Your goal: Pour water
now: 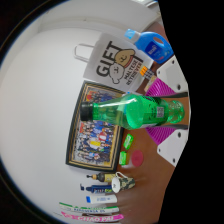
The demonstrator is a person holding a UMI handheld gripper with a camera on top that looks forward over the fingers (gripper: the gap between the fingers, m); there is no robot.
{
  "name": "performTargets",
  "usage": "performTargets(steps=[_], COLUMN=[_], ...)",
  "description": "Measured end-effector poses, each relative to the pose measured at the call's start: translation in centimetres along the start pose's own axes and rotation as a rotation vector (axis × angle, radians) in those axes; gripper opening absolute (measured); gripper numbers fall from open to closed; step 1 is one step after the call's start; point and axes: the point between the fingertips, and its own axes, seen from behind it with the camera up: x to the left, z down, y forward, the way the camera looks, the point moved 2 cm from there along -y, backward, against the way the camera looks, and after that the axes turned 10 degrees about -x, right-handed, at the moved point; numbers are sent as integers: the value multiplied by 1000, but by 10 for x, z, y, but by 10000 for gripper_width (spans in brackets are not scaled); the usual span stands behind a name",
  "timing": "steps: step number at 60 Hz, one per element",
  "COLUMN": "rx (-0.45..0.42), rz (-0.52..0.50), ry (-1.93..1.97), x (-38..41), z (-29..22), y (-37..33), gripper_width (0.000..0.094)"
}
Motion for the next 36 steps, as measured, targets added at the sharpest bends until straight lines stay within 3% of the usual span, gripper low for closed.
performTargets(steps=[20, 36], rx=[-145, -198], rz=[67, 80], ry=[-770, -1438], x=[94, 188], z=[-135, -148], y=[97, 144], gripper_width=[358, 358])
